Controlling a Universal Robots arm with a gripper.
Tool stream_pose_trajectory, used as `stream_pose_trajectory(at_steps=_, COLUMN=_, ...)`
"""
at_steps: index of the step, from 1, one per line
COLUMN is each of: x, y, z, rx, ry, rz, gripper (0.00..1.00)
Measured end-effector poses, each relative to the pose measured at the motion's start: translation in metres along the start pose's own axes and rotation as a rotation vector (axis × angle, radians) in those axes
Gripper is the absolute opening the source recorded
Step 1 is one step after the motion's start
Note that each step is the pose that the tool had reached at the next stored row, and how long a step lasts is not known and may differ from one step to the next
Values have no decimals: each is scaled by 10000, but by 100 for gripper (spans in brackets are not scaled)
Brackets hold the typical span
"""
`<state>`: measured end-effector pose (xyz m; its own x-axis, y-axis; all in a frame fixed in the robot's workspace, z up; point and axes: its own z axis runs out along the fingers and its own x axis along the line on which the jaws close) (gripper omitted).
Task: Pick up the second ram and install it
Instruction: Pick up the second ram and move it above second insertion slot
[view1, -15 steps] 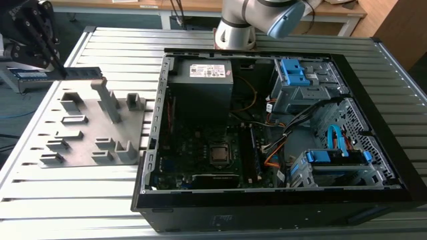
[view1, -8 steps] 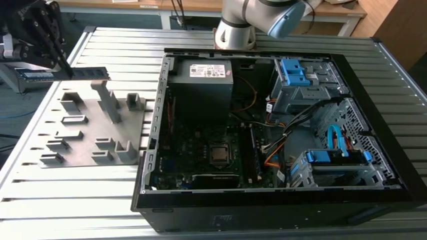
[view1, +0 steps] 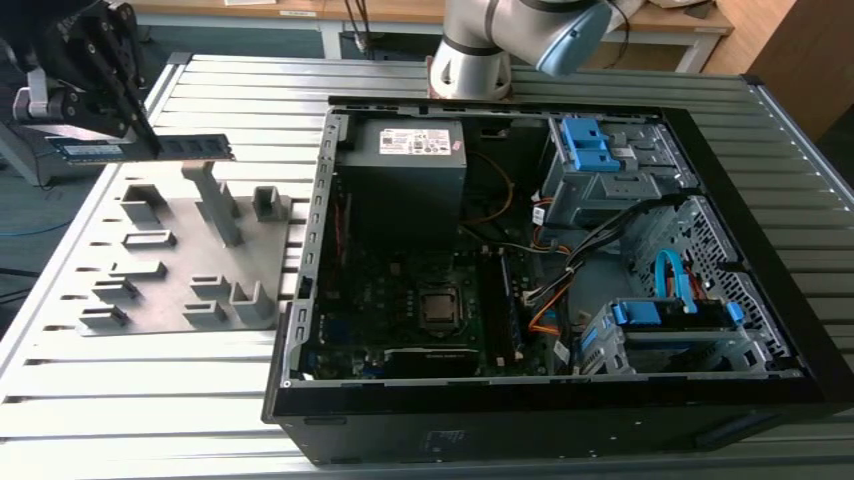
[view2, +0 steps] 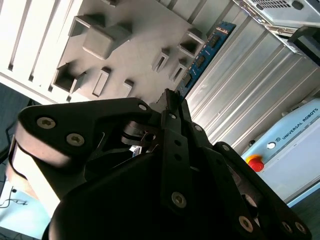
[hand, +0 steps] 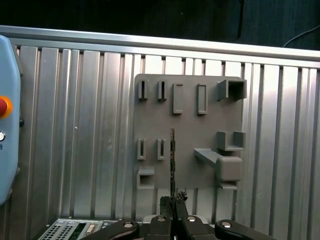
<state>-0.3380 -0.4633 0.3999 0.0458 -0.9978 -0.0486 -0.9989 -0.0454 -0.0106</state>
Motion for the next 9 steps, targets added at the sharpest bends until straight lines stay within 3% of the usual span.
stream_pose_trajectory(at_steps=9, x=5, y=-107, z=1, rx=0, ry=0, rz=0, gripper=14)
